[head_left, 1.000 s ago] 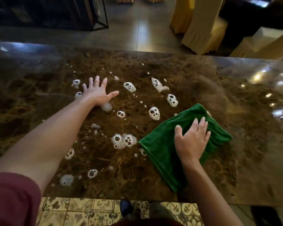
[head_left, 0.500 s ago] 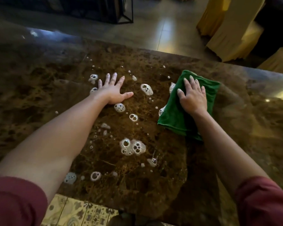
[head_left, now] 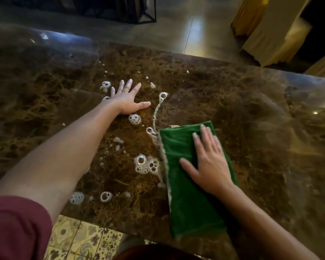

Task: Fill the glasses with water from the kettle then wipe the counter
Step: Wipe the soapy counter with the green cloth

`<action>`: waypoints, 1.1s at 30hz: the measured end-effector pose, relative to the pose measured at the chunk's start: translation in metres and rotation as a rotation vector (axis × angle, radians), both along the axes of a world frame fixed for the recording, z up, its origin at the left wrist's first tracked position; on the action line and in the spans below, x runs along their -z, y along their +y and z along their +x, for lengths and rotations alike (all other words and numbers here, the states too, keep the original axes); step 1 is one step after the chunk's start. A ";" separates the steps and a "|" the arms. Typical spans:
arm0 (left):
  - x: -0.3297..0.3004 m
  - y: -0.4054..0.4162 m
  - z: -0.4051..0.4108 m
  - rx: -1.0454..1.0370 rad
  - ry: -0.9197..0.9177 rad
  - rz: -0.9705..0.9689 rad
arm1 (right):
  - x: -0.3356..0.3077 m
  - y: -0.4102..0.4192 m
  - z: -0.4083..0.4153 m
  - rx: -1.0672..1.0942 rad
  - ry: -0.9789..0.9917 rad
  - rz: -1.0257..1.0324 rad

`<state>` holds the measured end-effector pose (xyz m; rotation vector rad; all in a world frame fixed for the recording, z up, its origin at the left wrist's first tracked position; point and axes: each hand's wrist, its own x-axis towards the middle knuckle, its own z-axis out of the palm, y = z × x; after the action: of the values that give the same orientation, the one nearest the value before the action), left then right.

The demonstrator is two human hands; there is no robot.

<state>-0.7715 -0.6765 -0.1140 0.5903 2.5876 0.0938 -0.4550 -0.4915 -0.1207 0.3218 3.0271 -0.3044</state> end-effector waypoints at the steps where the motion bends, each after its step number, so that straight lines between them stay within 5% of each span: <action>1: -0.001 0.000 0.001 0.009 0.010 0.011 | 0.001 0.009 -0.012 0.077 -0.012 0.020; 8: -0.003 -0.001 0.005 0.028 0.017 0.026 | -0.002 0.075 -0.161 0.246 0.179 -0.080; 12: -0.002 -0.003 0.003 0.029 0.013 0.013 | -0.004 0.068 -0.205 0.191 0.086 -0.012; 23: -0.003 -0.005 -0.002 0.055 0.000 0.000 | 0.002 -0.079 -0.004 -0.174 -0.012 -0.017; 33: -0.003 -0.007 -0.001 0.063 0.013 -0.002 | 0.007 0.034 -0.138 0.208 -0.009 0.031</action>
<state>-0.7726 -0.6835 -0.1115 0.6733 2.5784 0.0675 -0.5930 -0.4575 -0.1277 0.6413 2.9952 -0.2693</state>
